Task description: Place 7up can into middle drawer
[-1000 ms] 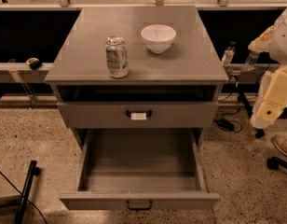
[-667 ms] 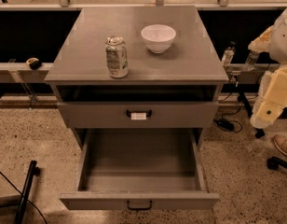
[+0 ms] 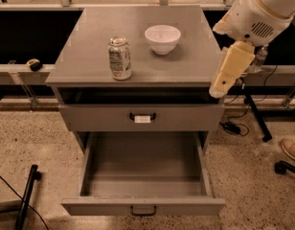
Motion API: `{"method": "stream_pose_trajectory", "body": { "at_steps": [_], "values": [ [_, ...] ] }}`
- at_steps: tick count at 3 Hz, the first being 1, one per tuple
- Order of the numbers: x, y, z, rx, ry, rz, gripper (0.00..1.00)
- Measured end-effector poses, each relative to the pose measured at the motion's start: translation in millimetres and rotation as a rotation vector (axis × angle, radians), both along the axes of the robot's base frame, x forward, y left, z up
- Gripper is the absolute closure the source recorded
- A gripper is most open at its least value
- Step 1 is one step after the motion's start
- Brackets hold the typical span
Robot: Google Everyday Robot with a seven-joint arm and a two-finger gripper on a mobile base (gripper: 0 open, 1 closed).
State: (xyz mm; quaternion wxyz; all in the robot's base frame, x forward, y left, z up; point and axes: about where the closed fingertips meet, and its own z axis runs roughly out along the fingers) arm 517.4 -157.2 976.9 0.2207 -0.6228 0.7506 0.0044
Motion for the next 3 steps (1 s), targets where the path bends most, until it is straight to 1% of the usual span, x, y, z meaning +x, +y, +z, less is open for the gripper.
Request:
{"method": "stream_pose_trajectory", "body": {
  "at_steps": [1, 2, 3],
  "values": [
    [28, 32, -2, 0.022, -0.043, 0.030, 0.00],
    [29, 33, -1, 0.023, -0.047, 0.030, 0.00],
    [44, 71, -8, 0.179, -0.076, 0.092, 0.00]
  ]
}}
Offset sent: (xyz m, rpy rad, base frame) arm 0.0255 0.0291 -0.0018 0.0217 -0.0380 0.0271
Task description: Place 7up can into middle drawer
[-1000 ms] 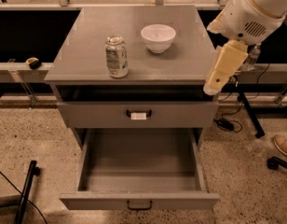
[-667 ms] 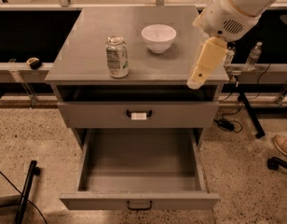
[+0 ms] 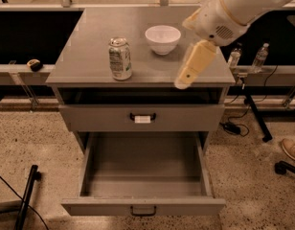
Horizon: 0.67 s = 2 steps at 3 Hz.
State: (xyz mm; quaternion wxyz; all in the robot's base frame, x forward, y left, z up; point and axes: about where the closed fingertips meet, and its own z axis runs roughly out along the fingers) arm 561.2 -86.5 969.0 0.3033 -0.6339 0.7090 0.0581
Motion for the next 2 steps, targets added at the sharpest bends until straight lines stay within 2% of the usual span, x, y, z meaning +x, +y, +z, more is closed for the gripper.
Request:
{"method": "stream_pose_trajectory", "body": {
  "at_steps": [1, 2],
  "values": [
    [28, 40, 12, 0.166, -0.076, 0.044, 0.00],
    [54, 83, 8, 0.333, -0.106, 0.046, 0.00]
  ]
}}
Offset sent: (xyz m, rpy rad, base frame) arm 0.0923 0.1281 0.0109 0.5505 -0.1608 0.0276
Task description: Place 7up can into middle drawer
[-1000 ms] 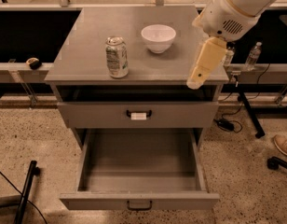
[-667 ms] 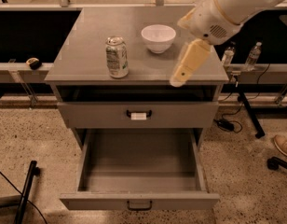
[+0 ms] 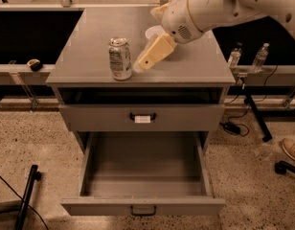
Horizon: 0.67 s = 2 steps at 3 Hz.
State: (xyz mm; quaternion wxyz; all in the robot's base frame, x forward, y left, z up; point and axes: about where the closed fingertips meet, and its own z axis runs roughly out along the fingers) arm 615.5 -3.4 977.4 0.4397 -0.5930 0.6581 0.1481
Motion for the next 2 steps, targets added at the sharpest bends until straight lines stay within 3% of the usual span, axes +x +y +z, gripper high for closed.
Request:
{"method": "stream_pose_trajectory", "body": {
  "at_steps": [1, 2],
  "values": [
    [41, 44, -24, 0.126, 0.025, -0.037, 0.00],
    [64, 71, -51, 0.226, 0.097, -0.059, 0.00]
  ]
}}
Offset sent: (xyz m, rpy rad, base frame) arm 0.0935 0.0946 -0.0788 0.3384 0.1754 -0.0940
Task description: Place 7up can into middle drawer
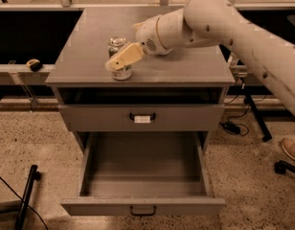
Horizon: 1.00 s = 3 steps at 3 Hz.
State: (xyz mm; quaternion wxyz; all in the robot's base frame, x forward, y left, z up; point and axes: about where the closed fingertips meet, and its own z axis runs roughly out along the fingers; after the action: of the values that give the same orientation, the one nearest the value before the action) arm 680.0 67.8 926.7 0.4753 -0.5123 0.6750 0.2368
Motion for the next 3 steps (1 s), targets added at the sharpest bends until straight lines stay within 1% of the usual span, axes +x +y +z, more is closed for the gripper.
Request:
{"method": "stream_pose_trajectory", "body": {
  "at_steps": [1, 2, 3],
  "values": [
    [1, 35, -2, 0.077, 0.016, 0.069, 0.19],
    [0, 45, -14, 0.144, 0.059, 0.079, 0.42],
    [-1, 45, -24, 0.203, 0.088, 0.076, 0.65]
  ]
}}
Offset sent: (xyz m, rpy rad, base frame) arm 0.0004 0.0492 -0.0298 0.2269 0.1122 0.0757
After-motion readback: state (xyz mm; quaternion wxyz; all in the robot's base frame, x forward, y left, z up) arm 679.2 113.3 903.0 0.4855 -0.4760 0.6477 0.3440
